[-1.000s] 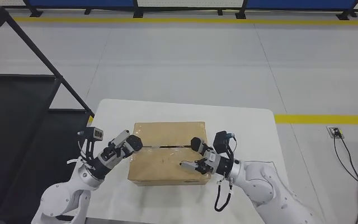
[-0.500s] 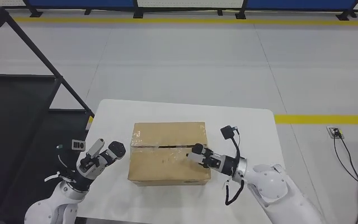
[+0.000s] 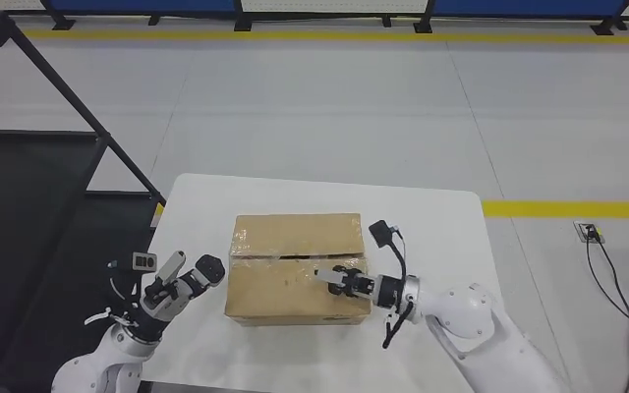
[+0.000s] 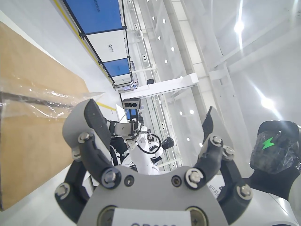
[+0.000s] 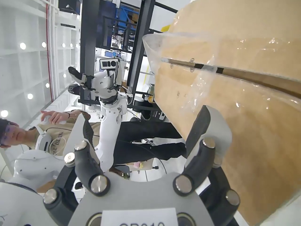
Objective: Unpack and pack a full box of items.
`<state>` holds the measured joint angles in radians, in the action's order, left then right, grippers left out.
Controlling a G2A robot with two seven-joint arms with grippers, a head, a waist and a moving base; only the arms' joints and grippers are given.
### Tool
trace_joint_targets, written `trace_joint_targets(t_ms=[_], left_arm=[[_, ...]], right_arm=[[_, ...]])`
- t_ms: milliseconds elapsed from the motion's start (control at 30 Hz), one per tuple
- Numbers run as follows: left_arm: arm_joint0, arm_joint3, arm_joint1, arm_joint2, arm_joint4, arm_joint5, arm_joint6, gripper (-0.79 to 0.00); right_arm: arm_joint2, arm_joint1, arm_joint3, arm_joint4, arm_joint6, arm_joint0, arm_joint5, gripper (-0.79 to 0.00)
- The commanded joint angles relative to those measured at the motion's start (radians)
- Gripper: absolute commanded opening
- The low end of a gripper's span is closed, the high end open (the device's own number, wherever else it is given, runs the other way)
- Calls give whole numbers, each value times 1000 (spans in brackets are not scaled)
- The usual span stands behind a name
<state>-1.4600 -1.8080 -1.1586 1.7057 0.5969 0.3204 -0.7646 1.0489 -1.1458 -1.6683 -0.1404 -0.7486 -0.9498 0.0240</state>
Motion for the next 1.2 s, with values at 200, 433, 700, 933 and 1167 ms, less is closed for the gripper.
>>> trace_joint_targets(t_ms=[200,433,700,933,1167], left_arm=[[-2,-6,1,-3,9,3,-7,0],[-1,-6,3,-5,14,8,-12,0],[-1,-8,5,-2,33,22,-34,0],[3,-3,6,0,52,20,-50,0],[8,-1,8,-9,47,19,-54,0]], right_arm=[[-75,-18,1,55,18,54,-195,0],[-116,-30,-5,100,45,75,-265,-117],[-144,-44,13,125,65,106,-310,-785],[-141,-44,-18,176,91,83,-341,-785],[-81,-31,-81,211,132,18,-306,-785]])
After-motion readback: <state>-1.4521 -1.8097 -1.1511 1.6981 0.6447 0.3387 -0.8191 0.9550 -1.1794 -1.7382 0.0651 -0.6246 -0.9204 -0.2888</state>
